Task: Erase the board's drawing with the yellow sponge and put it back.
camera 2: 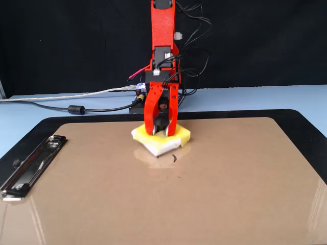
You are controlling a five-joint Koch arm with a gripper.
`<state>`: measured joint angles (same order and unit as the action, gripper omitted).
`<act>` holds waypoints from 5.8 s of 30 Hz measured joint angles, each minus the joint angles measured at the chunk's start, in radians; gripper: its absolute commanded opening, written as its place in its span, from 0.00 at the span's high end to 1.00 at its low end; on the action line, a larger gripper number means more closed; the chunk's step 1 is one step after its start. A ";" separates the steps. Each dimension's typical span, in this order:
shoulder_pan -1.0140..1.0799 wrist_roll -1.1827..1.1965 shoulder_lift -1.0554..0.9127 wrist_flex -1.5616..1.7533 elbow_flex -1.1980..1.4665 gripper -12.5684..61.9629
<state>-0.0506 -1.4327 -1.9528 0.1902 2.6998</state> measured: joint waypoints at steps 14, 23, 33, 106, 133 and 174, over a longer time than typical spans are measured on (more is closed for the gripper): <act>-0.017 -0.011 0.380 0.061 -0.307 0.94; -0.066 -0.037 -0.176 0.031 0.176 0.94; -0.129 -0.104 0.337 0.089 -0.267 0.94; 0.094 -0.054 0.195 0.179 -0.046 0.94; 0.072 -0.048 0.302 0.460 0.086 0.94; -0.310 -0.041 -0.066 0.135 -0.077 0.94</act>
<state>-0.3605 -1.4742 -2.0187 0.3252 2.6231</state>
